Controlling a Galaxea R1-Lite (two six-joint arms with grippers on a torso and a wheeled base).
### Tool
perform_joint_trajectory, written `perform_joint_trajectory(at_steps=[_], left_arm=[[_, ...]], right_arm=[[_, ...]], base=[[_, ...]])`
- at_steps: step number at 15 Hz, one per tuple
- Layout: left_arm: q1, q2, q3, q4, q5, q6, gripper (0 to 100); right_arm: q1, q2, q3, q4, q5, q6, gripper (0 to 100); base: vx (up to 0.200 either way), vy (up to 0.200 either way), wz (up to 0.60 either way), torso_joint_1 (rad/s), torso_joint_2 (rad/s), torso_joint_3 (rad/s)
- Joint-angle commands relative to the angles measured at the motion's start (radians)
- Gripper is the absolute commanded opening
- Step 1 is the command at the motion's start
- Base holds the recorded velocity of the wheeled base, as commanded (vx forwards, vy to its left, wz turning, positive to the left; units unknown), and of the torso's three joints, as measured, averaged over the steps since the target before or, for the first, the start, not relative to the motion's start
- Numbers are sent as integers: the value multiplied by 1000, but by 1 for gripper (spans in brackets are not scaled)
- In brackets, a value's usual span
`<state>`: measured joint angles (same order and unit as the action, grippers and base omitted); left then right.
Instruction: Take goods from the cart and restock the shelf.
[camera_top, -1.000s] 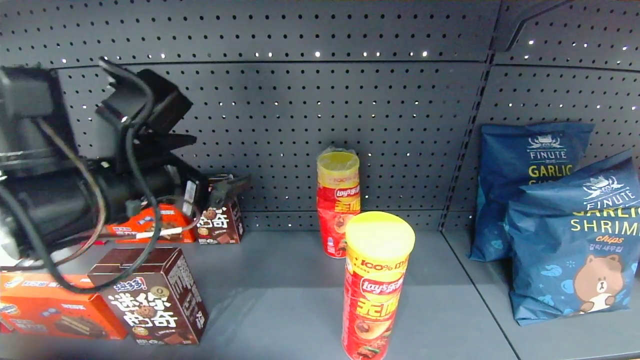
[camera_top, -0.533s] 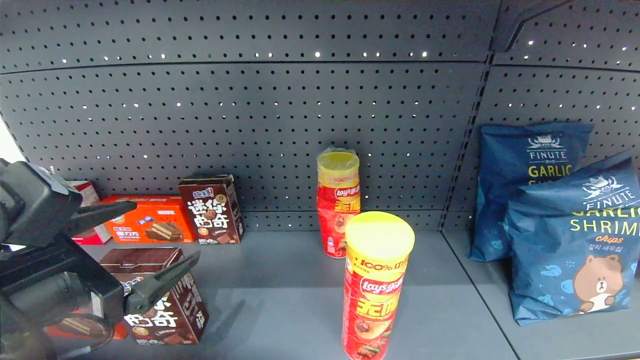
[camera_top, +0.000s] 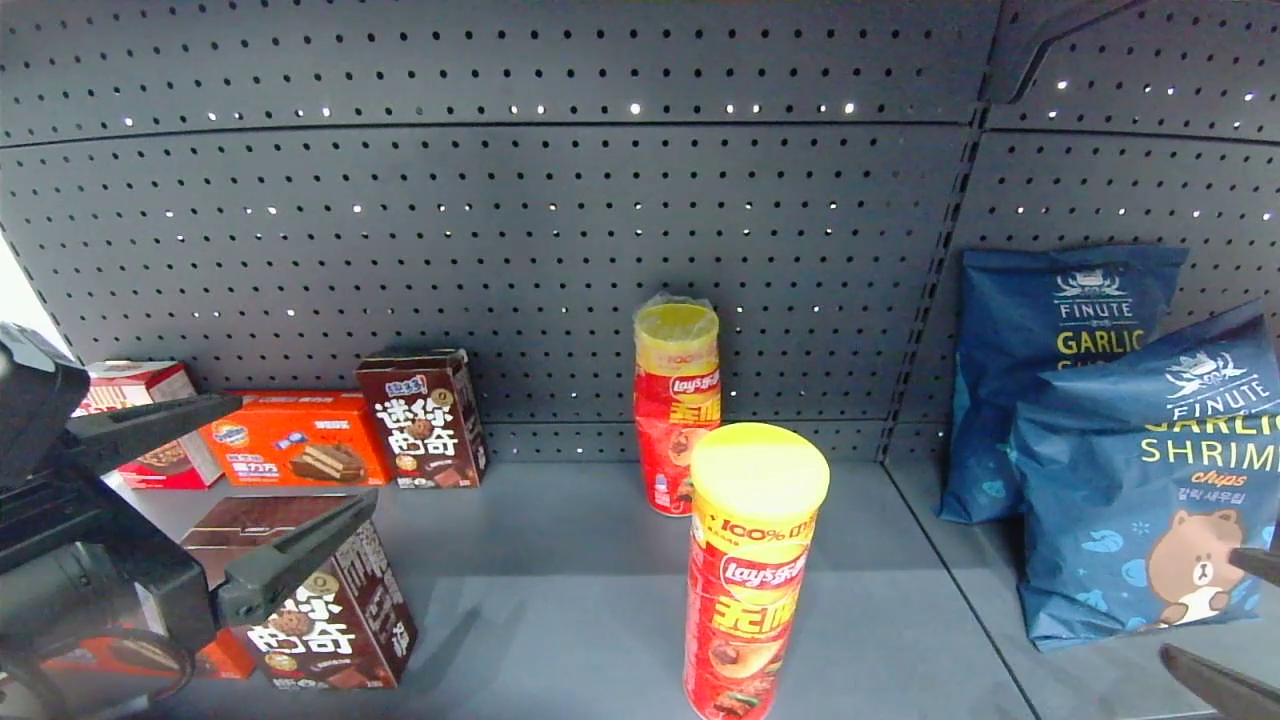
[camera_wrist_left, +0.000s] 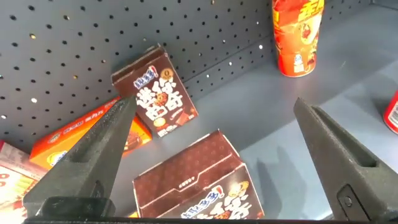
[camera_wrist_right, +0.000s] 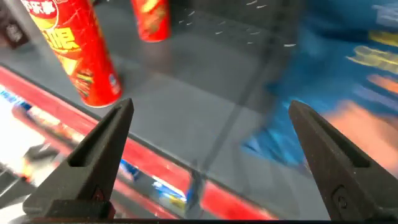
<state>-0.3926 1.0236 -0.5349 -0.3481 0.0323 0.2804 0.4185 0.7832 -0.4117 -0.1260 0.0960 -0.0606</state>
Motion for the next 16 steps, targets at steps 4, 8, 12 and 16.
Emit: perform_joint_trajectory(at_steps=[4, 8, 12, 16], left_arm=[[8, 9, -36, 1, -2, 0, 100], [44, 9, -37, 1, -3, 0, 100], [61, 9, -39, 1, -6, 0, 100], [66, 9, -37, 3, -11, -7, 100]], right_arm=[[212, 433, -30, -138, -78, 22, 100], [221, 579, -104, -187, -79, 21, 100], [263, 660, -167, -189, -82, 21, 100], [292, 712, -197, -189, -114, 30, 100]], base=[[0, 0, 0, 0, 0, 0], [0, 0, 0, 0, 0, 0], [0, 0, 0, 0, 0, 0], [0, 0, 0, 0, 0, 0]])
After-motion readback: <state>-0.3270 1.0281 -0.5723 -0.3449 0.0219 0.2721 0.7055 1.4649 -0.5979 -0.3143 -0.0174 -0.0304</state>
